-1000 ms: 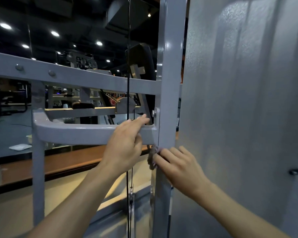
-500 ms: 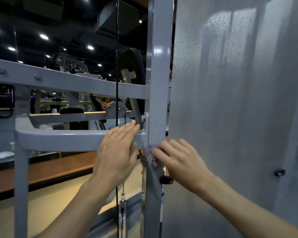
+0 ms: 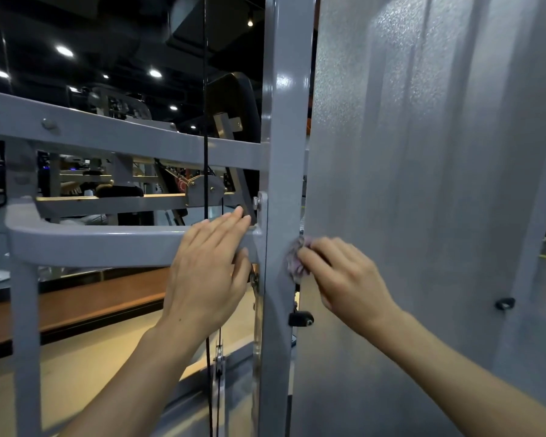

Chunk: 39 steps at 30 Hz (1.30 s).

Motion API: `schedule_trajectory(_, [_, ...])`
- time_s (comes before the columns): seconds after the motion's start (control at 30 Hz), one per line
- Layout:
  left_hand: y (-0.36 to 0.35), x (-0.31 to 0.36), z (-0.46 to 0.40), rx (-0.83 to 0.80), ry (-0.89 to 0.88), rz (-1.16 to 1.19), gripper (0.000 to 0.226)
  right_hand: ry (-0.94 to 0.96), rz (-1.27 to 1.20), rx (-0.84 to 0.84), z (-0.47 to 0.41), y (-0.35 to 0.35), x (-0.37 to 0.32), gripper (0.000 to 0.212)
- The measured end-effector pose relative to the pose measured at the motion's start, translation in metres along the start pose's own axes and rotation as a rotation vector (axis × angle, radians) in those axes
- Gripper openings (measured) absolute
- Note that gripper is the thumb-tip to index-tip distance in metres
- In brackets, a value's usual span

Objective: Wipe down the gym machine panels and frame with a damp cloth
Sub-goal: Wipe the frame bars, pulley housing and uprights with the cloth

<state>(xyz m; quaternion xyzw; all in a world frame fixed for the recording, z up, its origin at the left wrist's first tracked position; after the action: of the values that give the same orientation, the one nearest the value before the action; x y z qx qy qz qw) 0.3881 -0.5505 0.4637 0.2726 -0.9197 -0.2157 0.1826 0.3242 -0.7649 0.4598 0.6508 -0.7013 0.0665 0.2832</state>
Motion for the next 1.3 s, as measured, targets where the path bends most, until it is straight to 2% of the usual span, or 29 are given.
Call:
schedule_trajectory(0.07, [0.0, 0.0, 0.001, 0.005, -0.002, -0.005, 0.054, 0.075, 0.061, -0.018, -0.009, 0.004, 0.014, 0.017])
schedule_trajectory(0.13, [-0.001, 0.001, 0.0, 0.008, 0.0, -0.003, 0.054, -0.044, 0.114, 0.035, -0.038, 0.013, 0.039, 0.011])
schedule_trajectory(0.2, [-0.001, 0.002, 0.0, 0.013, 0.009, 0.004, 0.054, -0.212, 0.139, 0.079, -0.064, 0.019, 0.055, 0.018])
schedule_trajectory(0.23, [-0.001, 0.002, -0.001, 0.013, 0.011, 0.004, 0.053, -0.238, 0.135, 0.08, -0.067, 0.019, 0.052, 0.02])
schedule_trajectory(0.37, [-0.001, 0.001, -0.001, 0.015, 0.0, -0.021, 0.052, 0.0, 0.054, 0.02, -0.021, 0.005, 0.005, 0.015])
schedule_trajectory(0.47, [-0.002, 0.001, -0.001, 0.019, -0.001, -0.013, 0.052, 0.206, 0.018, -0.096, 0.021, -0.002, -0.021, 0.03])
schedule_trajectory(0.53, [-0.002, 0.0, -0.001, 0.023, -0.008, -0.015, 0.052, 0.304, 0.056, -0.122, 0.015, 0.0, -0.016, 0.023])
schedule_trajectory(0.6, [-0.003, -0.001, -0.001, 0.024, -0.014, -0.023, 0.052, 0.262, 0.086, -0.035, -0.018, 0.005, 0.001, 0.017])
schedule_trajectory(0.67, [-0.004, -0.002, -0.001, 0.02, -0.013, -0.035, 0.054, 0.14, 0.117, 0.072, -0.06, 0.015, 0.021, 0.013])
schedule_trajectory(0.77, [-0.006, -0.003, -0.001, 0.028, -0.012, -0.043, 0.056, 0.028, 0.087, 0.11, -0.076, 0.014, 0.019, 0.018])
schedule_trajectory(0.83, [-0.006, -0.004, -0.001, 0.031, -0.02, -0.05, 0.055, 0.091, 0.031, 0.071, -0.05, 0.007, 0.0, 0.027])
schedule_trajectory(0.93, [-0.007, -0.005, -0.001, 0.029, -0.035, -0.042, 0.053, 0.317, 0.044, -0.035, -0.011, 0.001, -0.018, 0.024])
schedule_trajectory(1.0, [-0.006, -0.005, 0.0, 0.041, -0.036, -0.039, 0.053, 0.378, 0.071, -0.04, -0.026, 0.004, -0.005, 0.027])
schedule_trajectory(1.07, [-0.007, -0.004, 0.0, 0.04, -0.033, -0.043, 0.054, 0.29, 0.085, 0.029, -0.062, 0.012, 0.013, 0.027])
schedule_trajectory(1.13, [-0.007, -0.004, -0.001, 0.035, -0.03, -0.042, 0.055, 0.135, 0.095, 0.105, -0.093, 0.019, 0.03, 0.019])
schedule_trajectory(1.2, [-0.006, -0.004, -0.001, 0.029, -0.029, -0.047, 0.057, 0.042, 0.066, 0.127, -0.097, 0.018, 0.023, 0.015])
schedule_trajectory(1.3, [-0.005, -0.005, 0.0, 0.01, -0.041, -0.064, 0.059, 0.153, 0.017, 0.08, -0.062, 0.008, -0.01, 0.012])
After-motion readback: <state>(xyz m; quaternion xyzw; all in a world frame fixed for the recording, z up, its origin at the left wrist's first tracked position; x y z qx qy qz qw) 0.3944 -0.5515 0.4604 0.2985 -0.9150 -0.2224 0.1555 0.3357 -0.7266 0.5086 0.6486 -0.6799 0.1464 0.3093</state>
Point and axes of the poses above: each hand's wrist, its own z-axis away from the middle knuckle, its own y-axis out of the back of the hand, x = y × z, the point moved 2 cm from there along -z, towards the middle knuckle, and after that the axes turned 8 degrees about z, right-handed, at the moved point
